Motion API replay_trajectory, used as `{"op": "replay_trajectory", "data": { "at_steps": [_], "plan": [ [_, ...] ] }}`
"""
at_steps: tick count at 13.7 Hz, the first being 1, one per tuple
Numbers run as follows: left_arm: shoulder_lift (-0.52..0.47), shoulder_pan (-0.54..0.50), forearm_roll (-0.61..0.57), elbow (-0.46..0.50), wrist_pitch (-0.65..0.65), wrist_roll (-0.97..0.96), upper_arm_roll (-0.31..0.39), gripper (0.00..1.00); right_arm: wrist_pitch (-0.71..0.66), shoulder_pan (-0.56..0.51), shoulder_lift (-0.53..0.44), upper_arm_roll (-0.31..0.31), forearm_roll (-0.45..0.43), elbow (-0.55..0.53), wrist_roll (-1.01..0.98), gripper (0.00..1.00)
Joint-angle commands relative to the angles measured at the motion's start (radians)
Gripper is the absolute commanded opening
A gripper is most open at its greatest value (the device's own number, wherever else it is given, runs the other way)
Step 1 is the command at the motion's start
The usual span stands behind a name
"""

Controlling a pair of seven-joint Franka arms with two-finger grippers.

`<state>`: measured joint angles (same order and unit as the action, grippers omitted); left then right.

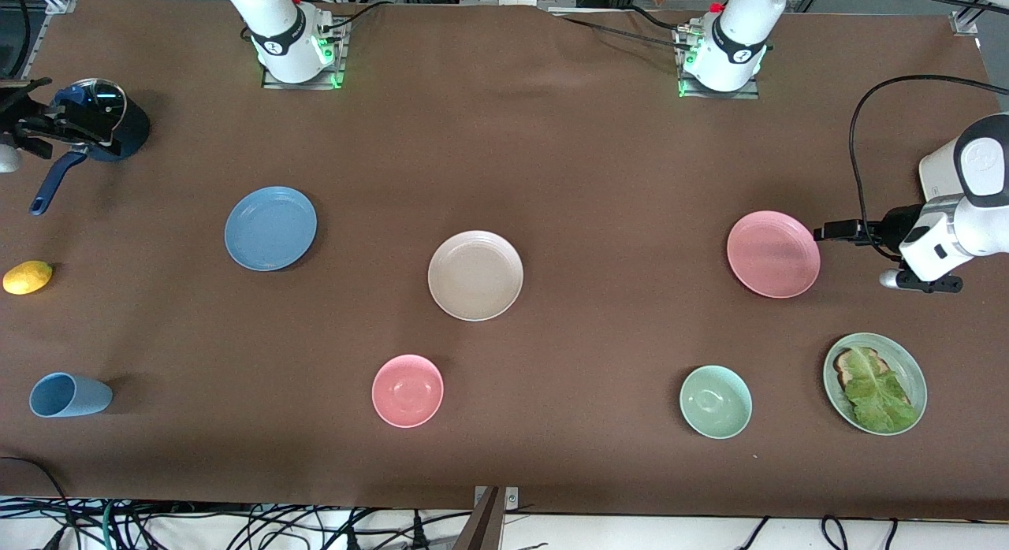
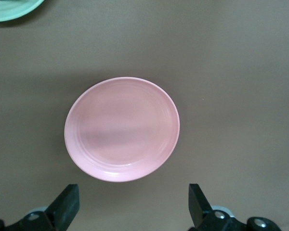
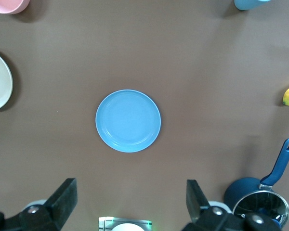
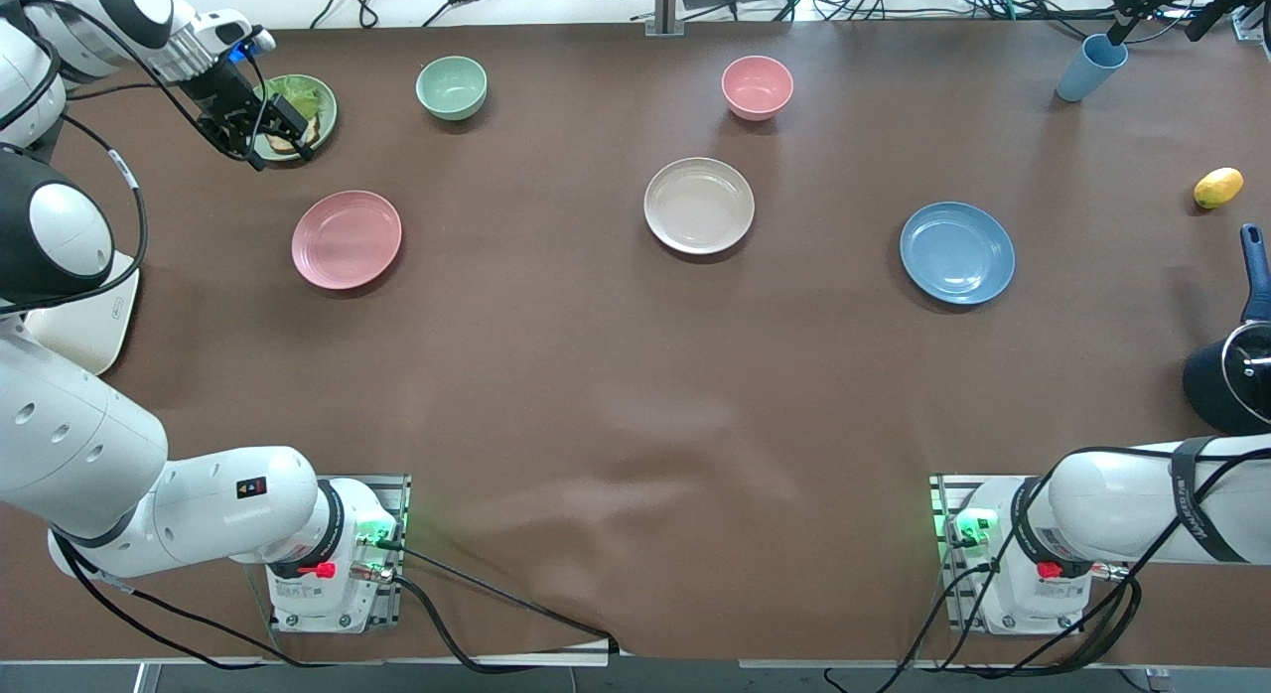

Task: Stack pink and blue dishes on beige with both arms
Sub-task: 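Lower the left gripper and pinch the pink plate's rim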

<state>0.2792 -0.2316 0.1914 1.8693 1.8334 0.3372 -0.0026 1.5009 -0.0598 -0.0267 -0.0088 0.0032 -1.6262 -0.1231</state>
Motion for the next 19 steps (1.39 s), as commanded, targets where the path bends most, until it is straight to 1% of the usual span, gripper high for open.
{"op": "replay_trajectory", "data": {
  "at_steps": [1,3,4,6,10,14,17,19],
  "plan": [
    [-0.101,-0.005,0.029,0.196,0.182,0.086,0.0,1.0,-0.013,-0.003,0.001,0.004,0.009,0.016,0.003,1.0],
    [-0.098,-0.041,0.043,0.255,0.265,0.152,0.001,1.0,-0.016,-0.003,-0.001,0.004,0.009,0.014,-0.003,1.0],
    [-0.091,-0.058,0.084,0.286,0.308,0.205,0.001,1.0,-0.016,-0.005,-0.001,0.004,0.009,0.014,-0.009,1.0],
    [-0.069,-0.087,0.12,0.338,0.409,0.311,0.001,1.0,-0.027,-0.005,-0.006,0.003,0.009,0.014,-0.01,1.0],
    [0.001,-0.13,0.19,0.344,0.472,0.425,0.001,1.0,-0.019,-0.002,0.001,0.004,0.009,0.014,0.0,1.0],
    [0.055,-0.135,0.218,0.332,0.498,0.437,0.001,1.0,-0.034,-0.002,0.001,0.004,0.012,0.014,-0.007,1.0],
    [0.092,-0.135,0.247,0.33,0.544,0.456,0.001,1.0,-0.036,-0.003,0.001,0.003,0.012,0.012,-0.007,1.0],
    [0.113,-0.14,0.311,0.33,0.56,0.521,0.001,1.0,-0.036,-0.003,0.002,0.003,0.014,0.012,-0.007,1.0]
  ]
}}
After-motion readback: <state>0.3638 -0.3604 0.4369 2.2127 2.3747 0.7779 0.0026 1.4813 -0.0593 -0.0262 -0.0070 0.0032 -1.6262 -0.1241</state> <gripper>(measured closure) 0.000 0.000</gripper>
